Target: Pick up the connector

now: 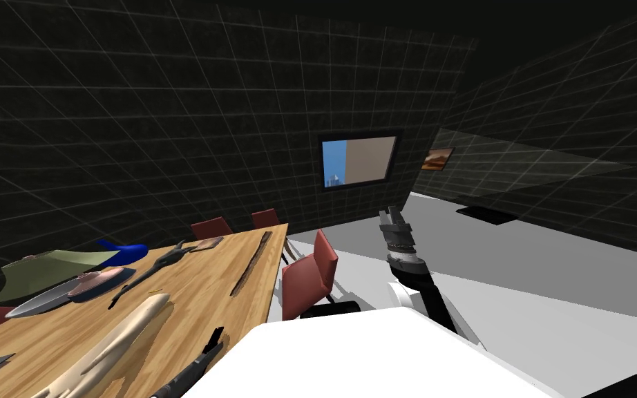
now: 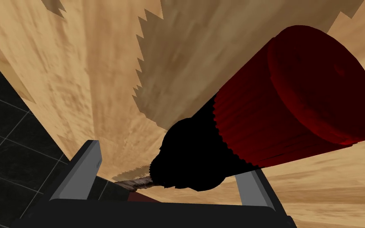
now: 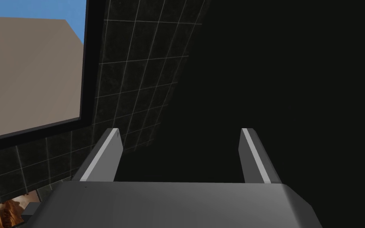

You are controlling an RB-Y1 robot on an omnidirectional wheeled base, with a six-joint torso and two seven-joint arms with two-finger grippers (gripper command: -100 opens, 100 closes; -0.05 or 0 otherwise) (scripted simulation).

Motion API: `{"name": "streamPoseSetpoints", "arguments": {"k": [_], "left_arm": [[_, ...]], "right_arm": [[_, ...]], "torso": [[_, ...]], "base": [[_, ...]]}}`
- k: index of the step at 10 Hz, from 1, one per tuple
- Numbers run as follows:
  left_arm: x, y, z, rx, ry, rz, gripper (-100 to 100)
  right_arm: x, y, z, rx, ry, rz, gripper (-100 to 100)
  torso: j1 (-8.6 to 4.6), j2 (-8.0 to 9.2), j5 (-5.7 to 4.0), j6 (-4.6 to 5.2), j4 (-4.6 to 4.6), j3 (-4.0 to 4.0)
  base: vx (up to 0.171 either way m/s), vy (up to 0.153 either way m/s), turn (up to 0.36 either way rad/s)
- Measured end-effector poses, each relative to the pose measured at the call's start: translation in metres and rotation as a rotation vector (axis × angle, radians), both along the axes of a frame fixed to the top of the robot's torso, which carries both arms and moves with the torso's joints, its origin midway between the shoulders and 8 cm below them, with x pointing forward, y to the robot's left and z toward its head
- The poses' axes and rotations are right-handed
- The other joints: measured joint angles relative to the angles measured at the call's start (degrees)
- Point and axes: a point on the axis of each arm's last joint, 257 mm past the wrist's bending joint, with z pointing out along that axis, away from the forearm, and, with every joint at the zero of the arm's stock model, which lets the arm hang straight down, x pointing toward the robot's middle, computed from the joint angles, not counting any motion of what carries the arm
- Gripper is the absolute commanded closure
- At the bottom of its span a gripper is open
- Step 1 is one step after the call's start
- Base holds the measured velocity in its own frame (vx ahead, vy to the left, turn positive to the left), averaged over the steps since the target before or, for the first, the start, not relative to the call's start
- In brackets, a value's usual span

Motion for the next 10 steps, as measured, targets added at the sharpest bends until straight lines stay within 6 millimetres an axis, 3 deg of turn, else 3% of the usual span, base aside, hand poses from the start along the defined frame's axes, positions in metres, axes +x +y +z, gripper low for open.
{"name": "streamPoseSetpoints", "arguments": {"k": [1,5,6,7,9,10], "left_arm": [[0.0,0.0,-0.001,0.002,0.0,0.0,100],[0.0,0.0,-0.001,0.002,0.0,0.0,100],[0.0,0.0,-0.001,0.002,0.0,0.0,0],[0.0,0.0,-0.001,0.002,0.001,0.0,100],[0.004,0.007,0.013,0.005,-0.002,-0.019,100],[0.004,0.007,0.013,0.003,-0.002,-0.018,0]], "right_arm": [[0.0,0.0,0.0,0.0,0.0,0.0,0],[0.0,0.0,0.0,0.0,0.0,0.0,0],[0.0,0.0,0.0,0.0,0.0,0.0,0],[0.0,0.0,0.0,0.0,0.0,0.0,0],[0.0,0.0,0.0,0.0,0.0,0.0,0],[0.0,0.0,0.0,0.0,0.0,0.0,0]], "torso": [[-0.04,-0.01,0.0,-0.01,0.0,0.0],[-0.1,-0.01,-0.03,0.0,0.0,-0.01],[-0.11,-0.01,-0.04,0.0,0.0,0.0],[-0.11,-0.01,-0.04,0.0,0.0,0.0],[-0.3,0.04,-0.1,-0.06,0.0,0.02],[-0.23,0.02,-0.07,-0.02,0.01,0.01]], "base": [[-0.001,0.005,0.012],[0.0,0.0,0.0],[0.0,0.0,0.0],[-0.002,-0.033,0.138],[-0.003,-0.028,0.07],[0.0,0.0,0.0]]}}
